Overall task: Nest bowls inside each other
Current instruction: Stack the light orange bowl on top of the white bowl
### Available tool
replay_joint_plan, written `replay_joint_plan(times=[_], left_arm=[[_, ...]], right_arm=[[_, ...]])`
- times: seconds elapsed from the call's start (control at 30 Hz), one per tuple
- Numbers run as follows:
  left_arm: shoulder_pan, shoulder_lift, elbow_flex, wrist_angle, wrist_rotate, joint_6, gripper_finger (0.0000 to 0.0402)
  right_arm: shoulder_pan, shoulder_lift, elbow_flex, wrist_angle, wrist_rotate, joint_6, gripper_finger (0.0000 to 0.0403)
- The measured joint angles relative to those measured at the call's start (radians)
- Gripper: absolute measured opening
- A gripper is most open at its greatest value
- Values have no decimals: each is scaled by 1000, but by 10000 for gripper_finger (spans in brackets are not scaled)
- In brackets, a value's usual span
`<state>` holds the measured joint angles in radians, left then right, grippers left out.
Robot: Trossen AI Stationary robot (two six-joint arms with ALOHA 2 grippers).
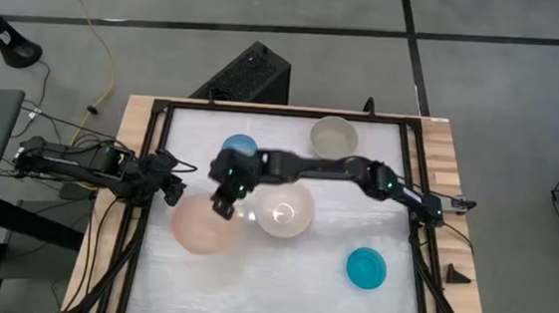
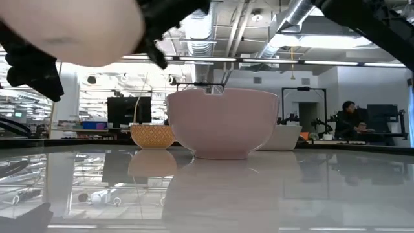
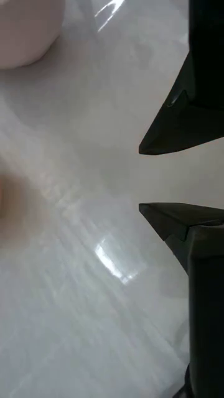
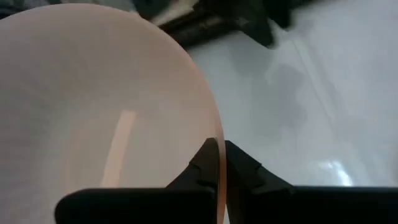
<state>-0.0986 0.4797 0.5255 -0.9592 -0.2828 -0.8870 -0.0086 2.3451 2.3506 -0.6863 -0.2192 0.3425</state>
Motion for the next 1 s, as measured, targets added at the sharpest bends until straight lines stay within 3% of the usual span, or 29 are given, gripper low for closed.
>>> replay_joint_plan(times=[0.43,0.57,0.7,0.83,1.0], left_arm=[[0,0,-32,10,-115,-13,123],[0,2,-52,28,-117,-72,123],[0,4,-81,108,-71,-25,123],[-1,6,-84,244,-8,43,123],[-3,-26,-84,573,-25,232,123]], right_arm=[[-131,-177,-1,-474,4,-230,32],[-174,-196,-1,-594,5,-291,32],[-216,-223,-48,-598,-36,-332,32],[-249,-365,-255,-475,-67,-330,32],[-276,-639,-780,-10,-69,-136,32]])
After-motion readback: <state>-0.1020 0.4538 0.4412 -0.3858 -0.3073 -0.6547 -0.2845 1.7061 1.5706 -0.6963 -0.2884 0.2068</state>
